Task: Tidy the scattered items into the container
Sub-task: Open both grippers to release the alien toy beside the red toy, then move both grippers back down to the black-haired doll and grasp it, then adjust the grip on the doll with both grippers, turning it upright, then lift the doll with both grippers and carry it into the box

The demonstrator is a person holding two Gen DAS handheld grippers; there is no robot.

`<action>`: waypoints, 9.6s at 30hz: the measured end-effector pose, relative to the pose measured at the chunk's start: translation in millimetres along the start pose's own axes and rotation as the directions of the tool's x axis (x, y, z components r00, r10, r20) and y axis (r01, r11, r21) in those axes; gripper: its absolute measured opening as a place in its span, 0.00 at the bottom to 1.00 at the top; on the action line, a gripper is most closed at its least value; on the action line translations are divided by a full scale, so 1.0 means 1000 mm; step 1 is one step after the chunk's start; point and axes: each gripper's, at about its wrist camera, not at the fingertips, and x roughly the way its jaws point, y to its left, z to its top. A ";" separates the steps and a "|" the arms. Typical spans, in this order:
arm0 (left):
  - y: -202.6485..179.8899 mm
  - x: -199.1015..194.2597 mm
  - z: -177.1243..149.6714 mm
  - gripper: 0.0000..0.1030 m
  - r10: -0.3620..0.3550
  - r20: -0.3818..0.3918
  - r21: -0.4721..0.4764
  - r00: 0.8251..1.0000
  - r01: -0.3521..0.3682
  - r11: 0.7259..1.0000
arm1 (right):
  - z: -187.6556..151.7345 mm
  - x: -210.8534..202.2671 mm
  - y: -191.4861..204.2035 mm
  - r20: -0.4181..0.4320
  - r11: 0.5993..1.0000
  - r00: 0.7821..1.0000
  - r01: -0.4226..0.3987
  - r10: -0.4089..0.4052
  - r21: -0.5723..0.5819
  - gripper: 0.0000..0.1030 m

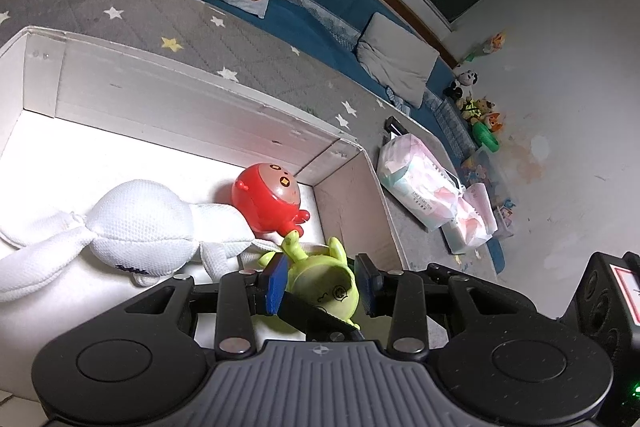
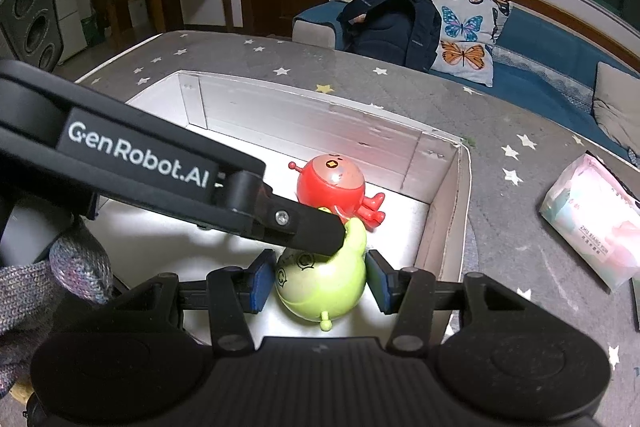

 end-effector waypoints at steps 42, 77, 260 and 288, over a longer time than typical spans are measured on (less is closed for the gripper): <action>-0.010 -0.105 -0.067 0.38 0.003 0.112 0.078 0.994 -0.012 0.997 | -0.043 -0.093 0.025 0.152 0.999 0.988 -0.037 0.031 0.037 0.58; 0.036 -0.132 -0.141 0.38 0.086 0.065 0.001 0.994 -0.086 0.996 | -0.105 -0.089 0.108 0.074 0.983 0.982 -0.177 0.174 0.037 0.78; 0.018 -0.099 -0.131 0.44 -0.015 -0.037 -0.083 0.999 0.012 0.996 | -0.103 -0.076 0.088 -0.013 0.930 0.984 -0.174 0.180 -0.324 0.88; 0.011 -0.083 -0.124 0.45 0.058 -0.055 -0.039 0.997 -0.060 0.997 | -0.104 -0.083 0.104 -0.078 0.920 0.981 -0.196 0.180 -0.339 0.58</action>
